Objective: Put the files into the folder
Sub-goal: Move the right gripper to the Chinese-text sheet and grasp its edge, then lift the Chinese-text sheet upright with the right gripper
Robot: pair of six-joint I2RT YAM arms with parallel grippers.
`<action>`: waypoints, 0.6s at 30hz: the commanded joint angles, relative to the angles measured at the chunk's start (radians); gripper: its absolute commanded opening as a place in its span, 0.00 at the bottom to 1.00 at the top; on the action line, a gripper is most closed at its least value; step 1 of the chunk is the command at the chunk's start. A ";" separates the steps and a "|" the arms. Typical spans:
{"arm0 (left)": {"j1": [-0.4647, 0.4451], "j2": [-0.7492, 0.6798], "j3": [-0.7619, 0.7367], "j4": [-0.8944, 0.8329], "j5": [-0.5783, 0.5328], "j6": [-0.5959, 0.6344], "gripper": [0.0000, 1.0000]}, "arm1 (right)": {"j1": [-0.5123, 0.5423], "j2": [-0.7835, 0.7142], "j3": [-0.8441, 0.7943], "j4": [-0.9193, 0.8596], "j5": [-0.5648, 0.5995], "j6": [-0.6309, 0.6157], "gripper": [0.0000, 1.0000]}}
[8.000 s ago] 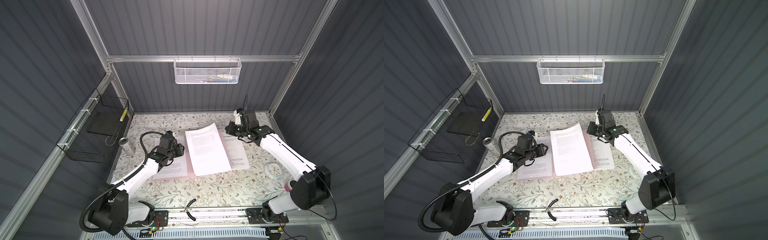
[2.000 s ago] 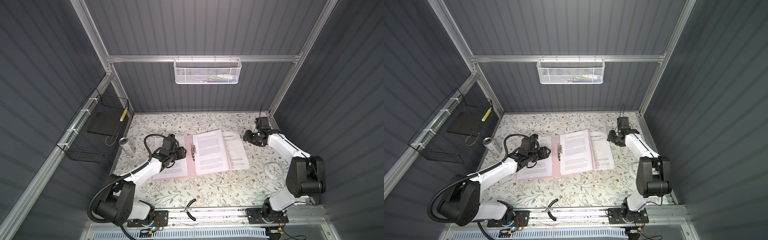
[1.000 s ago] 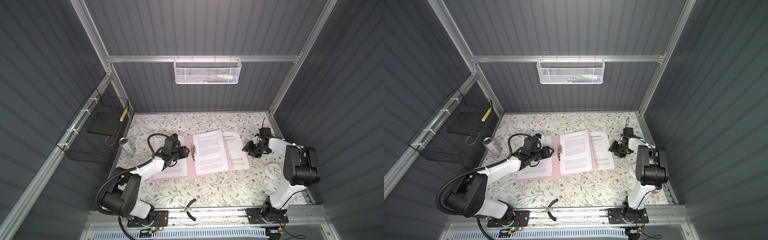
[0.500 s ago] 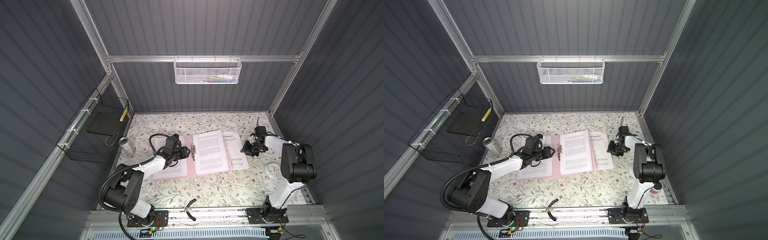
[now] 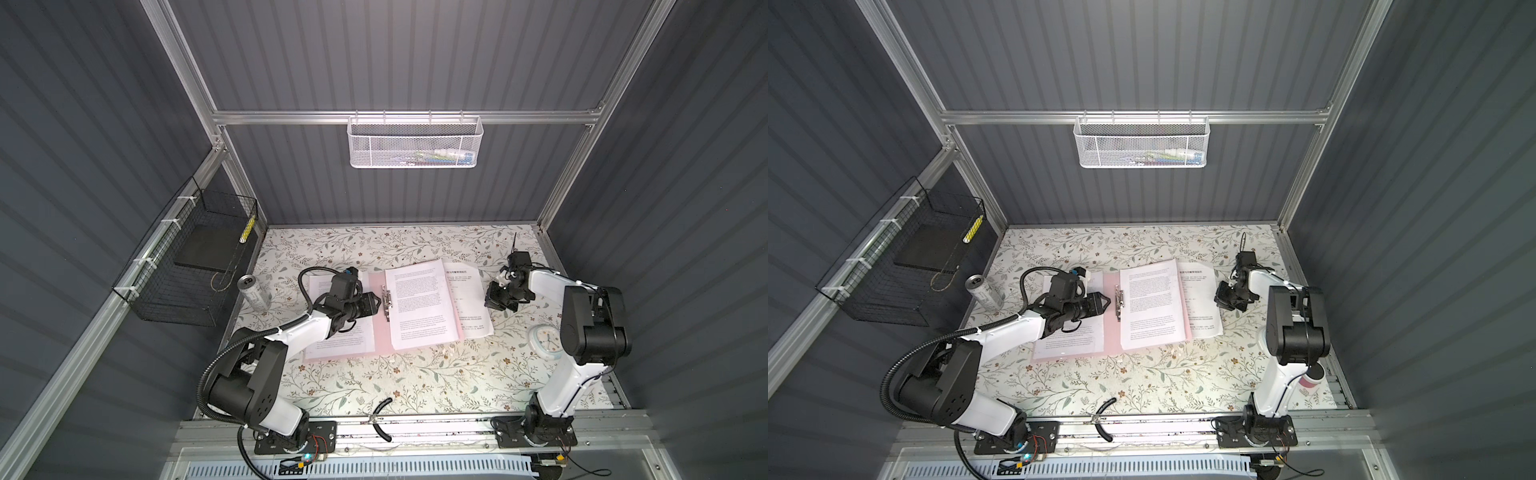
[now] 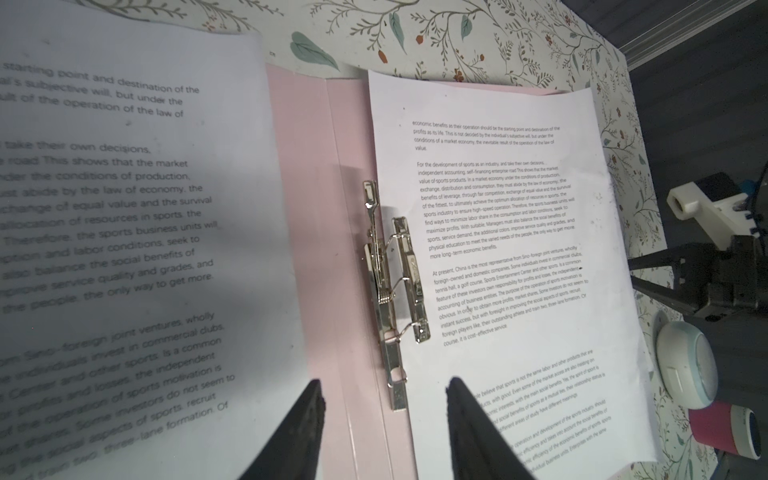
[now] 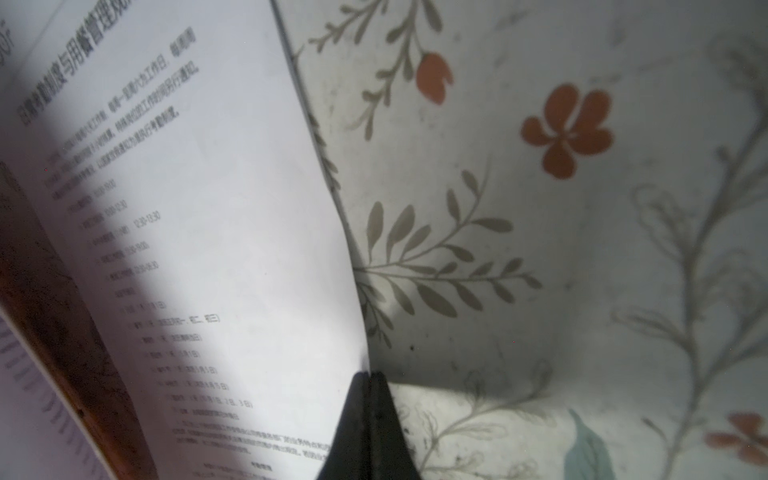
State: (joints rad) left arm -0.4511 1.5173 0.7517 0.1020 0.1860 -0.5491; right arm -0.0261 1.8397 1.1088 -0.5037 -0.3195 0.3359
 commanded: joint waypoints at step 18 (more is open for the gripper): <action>-0.005 0.007 0.049 -0.006 0.032 0.006 0.49 | 0.003 -0.305 0.093 -0.114 0.044 0.018 0.00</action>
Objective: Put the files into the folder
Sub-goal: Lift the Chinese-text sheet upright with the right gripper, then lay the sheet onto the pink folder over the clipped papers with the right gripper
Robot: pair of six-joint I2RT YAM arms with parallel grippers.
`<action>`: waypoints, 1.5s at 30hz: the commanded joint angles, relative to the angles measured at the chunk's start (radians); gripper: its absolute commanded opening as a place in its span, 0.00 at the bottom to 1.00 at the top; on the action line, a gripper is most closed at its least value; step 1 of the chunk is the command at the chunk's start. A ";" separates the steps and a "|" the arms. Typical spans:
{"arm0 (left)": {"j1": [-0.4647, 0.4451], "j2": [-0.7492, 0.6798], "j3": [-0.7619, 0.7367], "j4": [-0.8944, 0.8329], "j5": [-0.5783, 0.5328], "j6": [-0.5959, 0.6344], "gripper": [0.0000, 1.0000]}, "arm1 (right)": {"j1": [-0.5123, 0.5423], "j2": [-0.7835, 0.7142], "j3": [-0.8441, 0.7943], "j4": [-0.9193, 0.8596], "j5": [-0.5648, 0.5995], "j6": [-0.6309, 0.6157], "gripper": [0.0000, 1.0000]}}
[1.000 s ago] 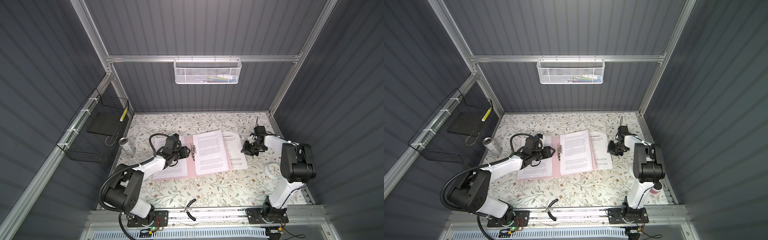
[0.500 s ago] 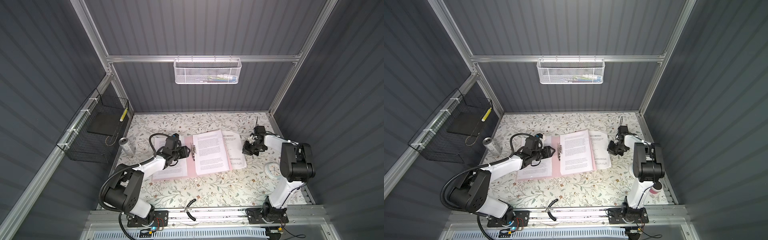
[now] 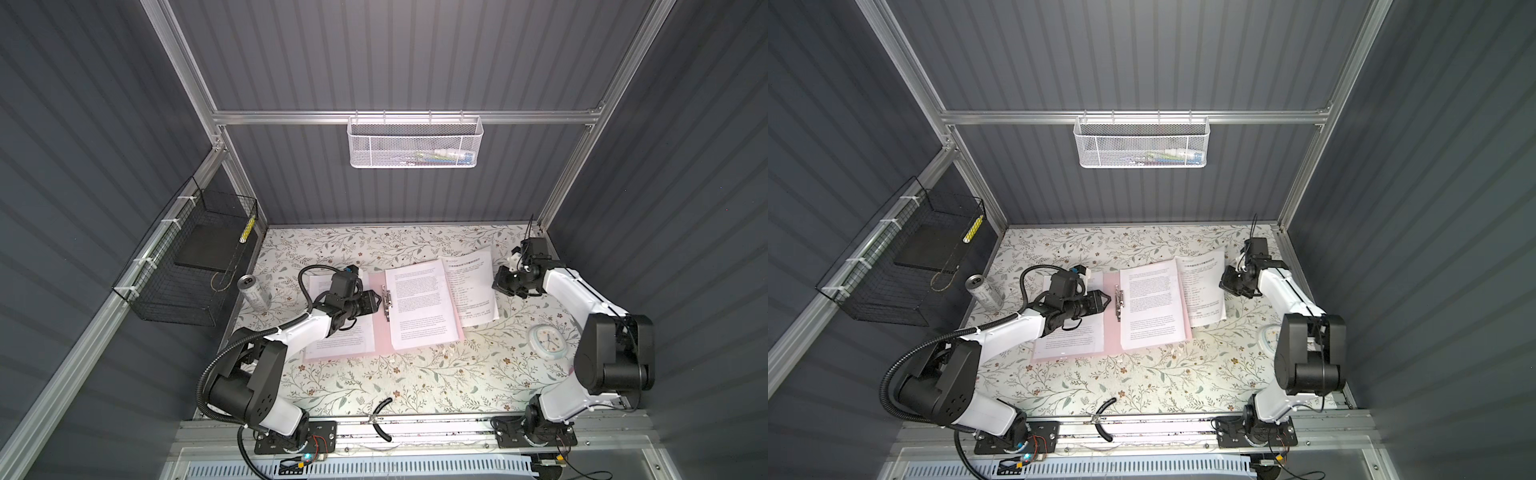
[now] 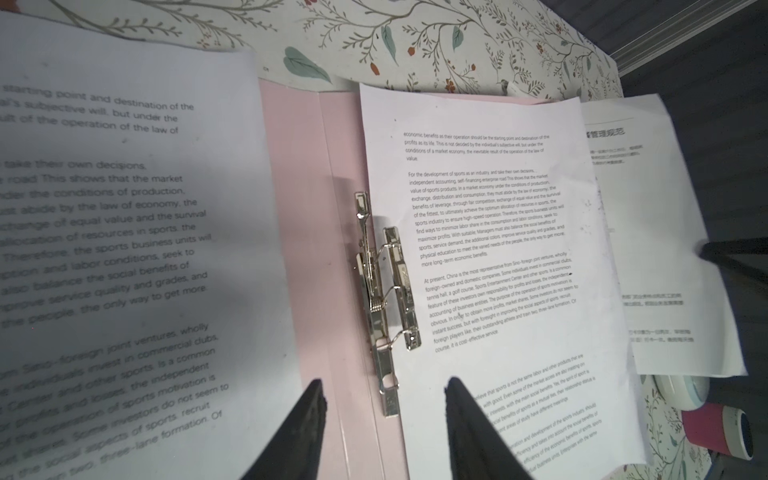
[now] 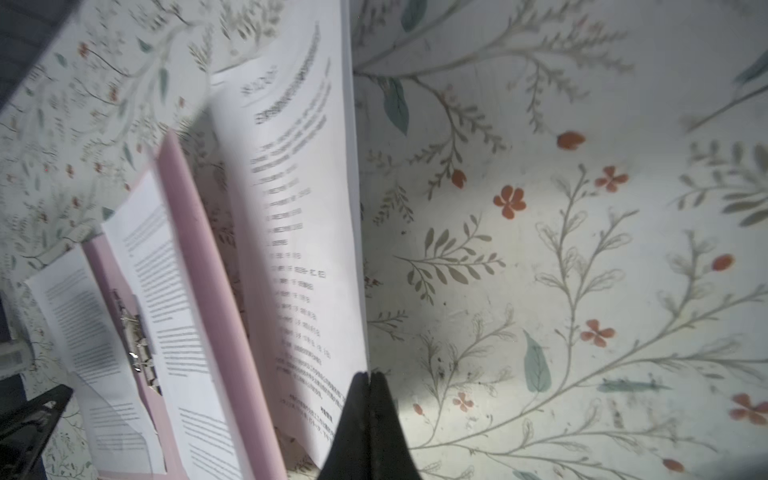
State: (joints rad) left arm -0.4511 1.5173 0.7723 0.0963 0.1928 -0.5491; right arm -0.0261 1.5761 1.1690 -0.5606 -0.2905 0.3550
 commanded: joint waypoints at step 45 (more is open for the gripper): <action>0.022 -0.219 -0.028 -0.121 -0.088 0.046 0.49 | 0.374 0.036 -0.014 0.282 -0.261 0.226 0.00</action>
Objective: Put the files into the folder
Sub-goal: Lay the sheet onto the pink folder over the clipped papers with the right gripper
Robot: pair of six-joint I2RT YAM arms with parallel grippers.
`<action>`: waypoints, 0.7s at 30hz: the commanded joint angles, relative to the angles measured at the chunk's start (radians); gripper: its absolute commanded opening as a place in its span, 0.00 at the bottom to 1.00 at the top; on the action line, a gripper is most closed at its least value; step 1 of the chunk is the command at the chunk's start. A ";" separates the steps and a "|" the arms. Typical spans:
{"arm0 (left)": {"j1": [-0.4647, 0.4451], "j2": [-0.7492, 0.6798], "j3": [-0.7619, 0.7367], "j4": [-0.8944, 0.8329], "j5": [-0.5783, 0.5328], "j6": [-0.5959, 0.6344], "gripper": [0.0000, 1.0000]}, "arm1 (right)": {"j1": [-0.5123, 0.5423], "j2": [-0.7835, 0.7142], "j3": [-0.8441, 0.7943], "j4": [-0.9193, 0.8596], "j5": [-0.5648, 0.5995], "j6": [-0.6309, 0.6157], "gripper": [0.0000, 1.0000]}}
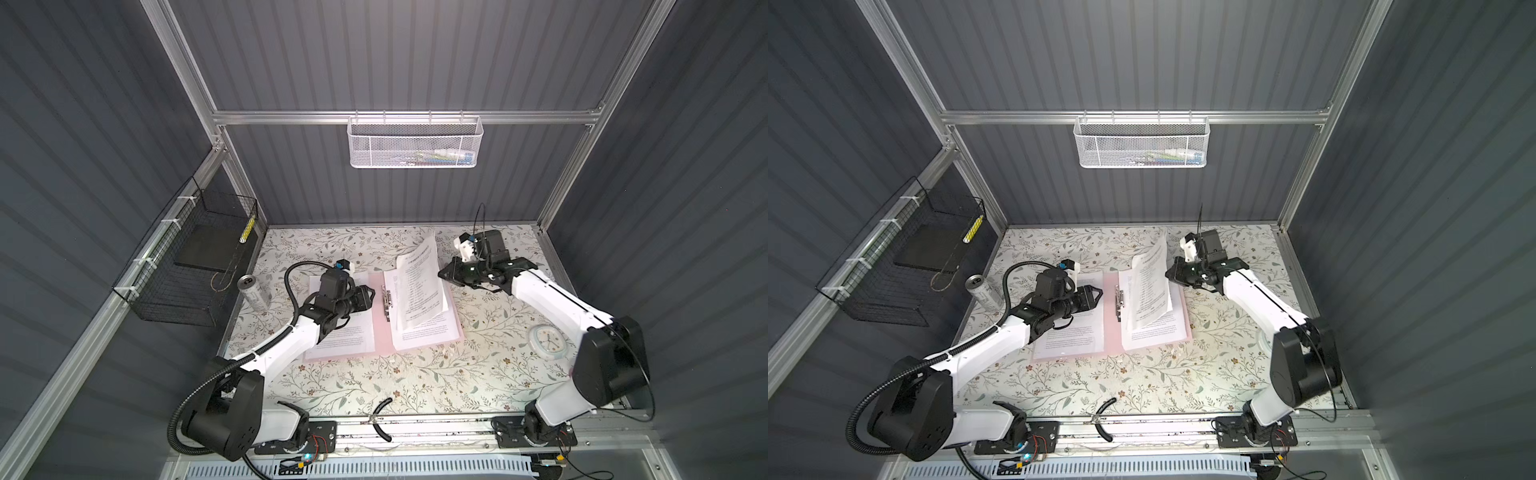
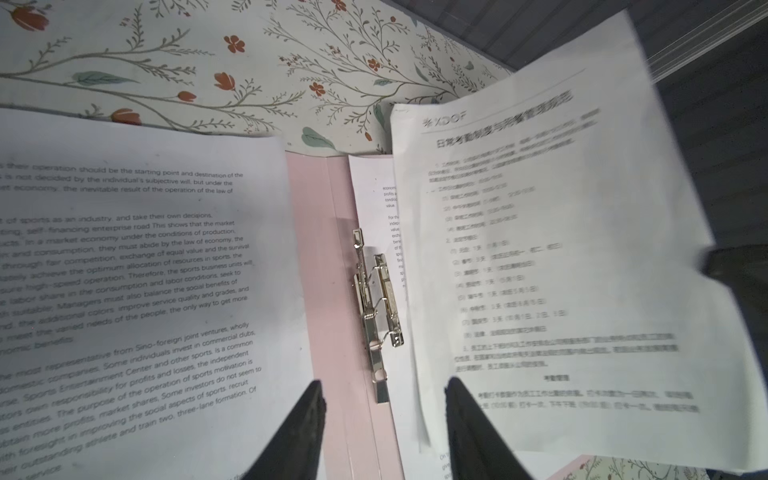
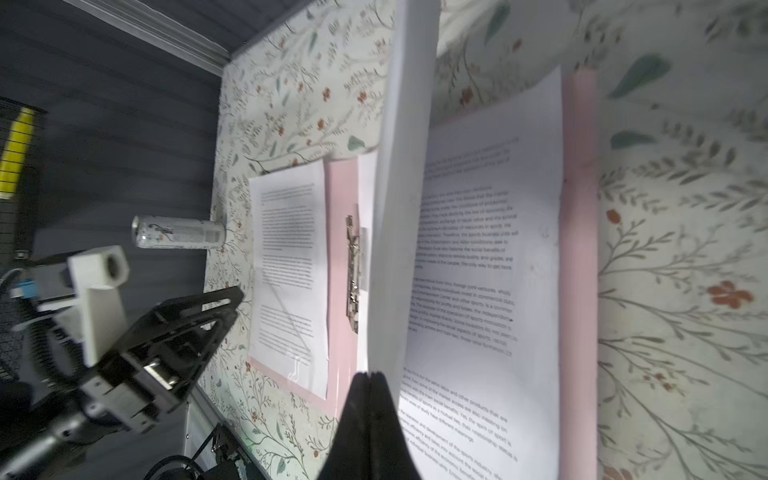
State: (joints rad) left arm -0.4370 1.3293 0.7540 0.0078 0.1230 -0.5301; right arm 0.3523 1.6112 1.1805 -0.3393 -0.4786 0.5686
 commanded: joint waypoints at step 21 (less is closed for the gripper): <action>0.009 0.021 -0.009 -0.024 -0.010 0.033 0.49 | -0.049 0.011 0.021 -0.161 -0.106 -0.222 0.00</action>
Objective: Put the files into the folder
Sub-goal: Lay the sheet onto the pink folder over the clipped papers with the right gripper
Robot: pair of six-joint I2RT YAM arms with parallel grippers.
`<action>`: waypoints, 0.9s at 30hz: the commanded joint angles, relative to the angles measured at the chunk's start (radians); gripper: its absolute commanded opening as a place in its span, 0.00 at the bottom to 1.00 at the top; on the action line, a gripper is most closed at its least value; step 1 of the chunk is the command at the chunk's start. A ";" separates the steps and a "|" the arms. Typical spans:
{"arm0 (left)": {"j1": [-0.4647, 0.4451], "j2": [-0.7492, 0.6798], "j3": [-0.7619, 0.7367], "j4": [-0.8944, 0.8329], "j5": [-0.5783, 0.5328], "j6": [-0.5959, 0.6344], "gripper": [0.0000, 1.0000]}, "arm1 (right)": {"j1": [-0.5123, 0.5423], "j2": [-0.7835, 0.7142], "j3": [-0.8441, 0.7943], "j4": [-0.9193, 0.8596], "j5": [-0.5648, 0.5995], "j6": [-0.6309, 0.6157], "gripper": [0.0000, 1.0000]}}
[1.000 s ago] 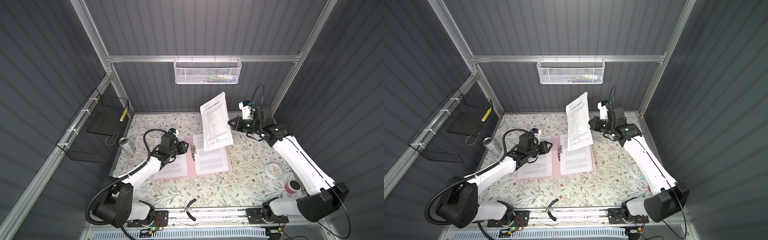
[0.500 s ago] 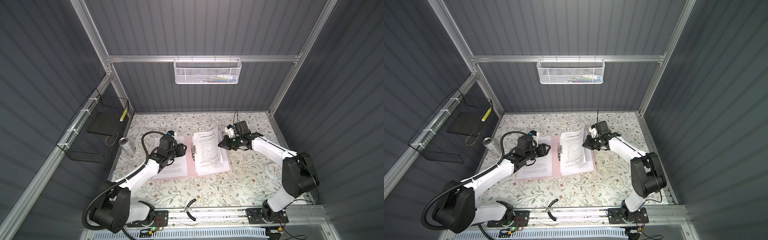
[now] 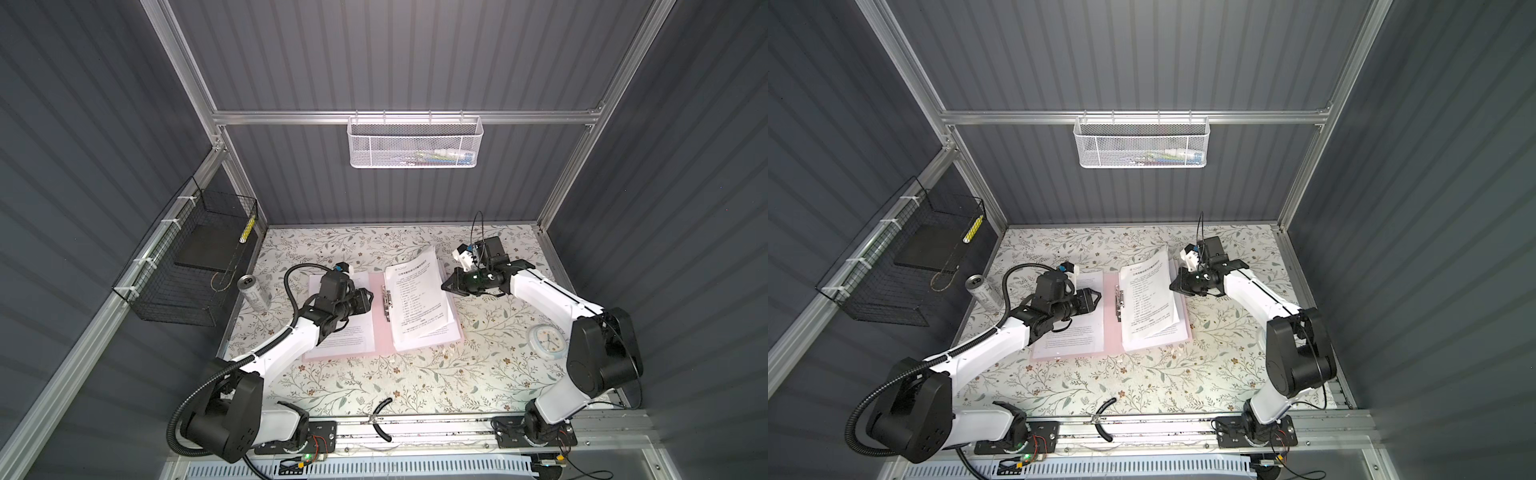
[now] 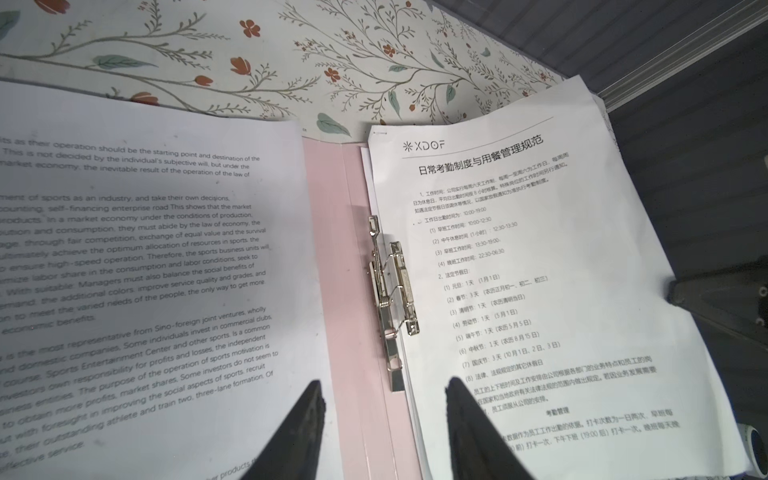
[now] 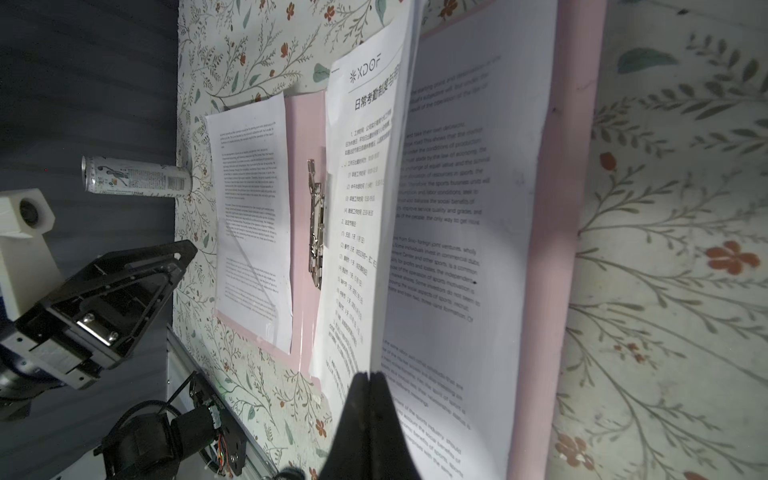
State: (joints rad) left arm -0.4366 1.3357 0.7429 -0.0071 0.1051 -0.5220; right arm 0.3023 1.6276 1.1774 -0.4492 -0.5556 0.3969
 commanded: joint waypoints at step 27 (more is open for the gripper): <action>0.008 0.055 0.010 0.002 0.013 0.018 0.50 | 0.045 -0.005 -0.025 -0.009 0.049 0.053 0.00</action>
State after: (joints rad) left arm -0.4370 1.3796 0.7429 -0.0059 0.1059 -0.5224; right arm 0.3443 1.6318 1.1698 -0.4564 -0.5365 0.4282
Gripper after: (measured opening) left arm 0.497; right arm 0.049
